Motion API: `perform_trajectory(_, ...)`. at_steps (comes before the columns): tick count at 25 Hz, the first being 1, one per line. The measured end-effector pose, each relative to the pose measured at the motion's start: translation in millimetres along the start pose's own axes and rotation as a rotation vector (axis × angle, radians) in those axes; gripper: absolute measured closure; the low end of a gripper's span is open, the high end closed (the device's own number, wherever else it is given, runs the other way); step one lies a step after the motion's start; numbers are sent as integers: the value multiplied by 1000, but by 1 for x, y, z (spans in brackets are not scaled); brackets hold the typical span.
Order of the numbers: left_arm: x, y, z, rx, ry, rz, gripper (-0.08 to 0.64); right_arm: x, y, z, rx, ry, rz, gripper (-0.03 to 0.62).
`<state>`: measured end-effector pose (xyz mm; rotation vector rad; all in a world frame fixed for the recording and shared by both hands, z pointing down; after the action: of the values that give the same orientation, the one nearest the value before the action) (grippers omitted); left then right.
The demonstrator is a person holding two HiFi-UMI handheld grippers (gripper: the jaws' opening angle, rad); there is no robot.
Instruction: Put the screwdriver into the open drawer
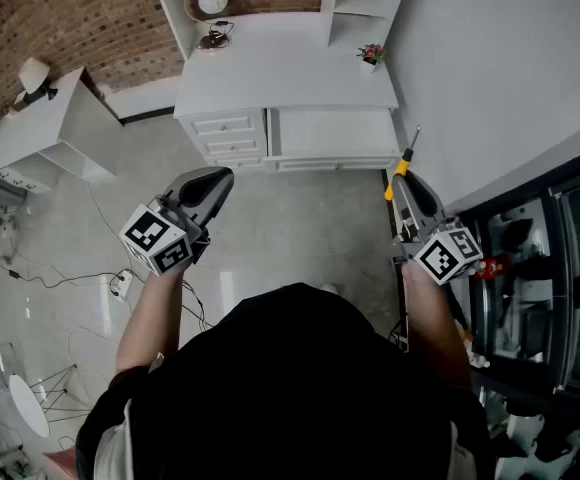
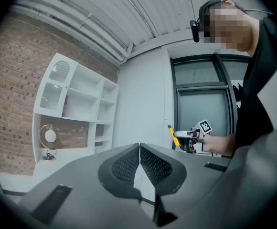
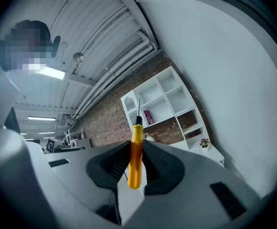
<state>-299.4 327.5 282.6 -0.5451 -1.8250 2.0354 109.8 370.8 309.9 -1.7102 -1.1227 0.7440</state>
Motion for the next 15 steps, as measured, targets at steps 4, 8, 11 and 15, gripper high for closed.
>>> perform_trajectory(4,-1,5,-5,-1,-3,0,537,0,4,0,10,3,-2,512)
perform_trajectory(8,8,6,0,-5,-15,-5,537,-1,1,3,17,-10,0,512)
perform_trajectory(11,18,5,3,-3,-19,-8,537,-2,-1,9,12,-9,-15,512)
perform_trajectory(15,25,1,5,2,-25,-9,537,0,-2,18,13,-4,-33,512)
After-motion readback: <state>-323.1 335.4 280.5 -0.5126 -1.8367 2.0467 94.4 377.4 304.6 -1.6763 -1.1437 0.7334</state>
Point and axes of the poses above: the fingertips, and each gripper's own axes: x backward along the fingers, z to its left, y out of its top, the point moved 8 cm from there along x, backward along the fingers, and after that the axes turned 5 degrees about -y, right-handed, at the moved point
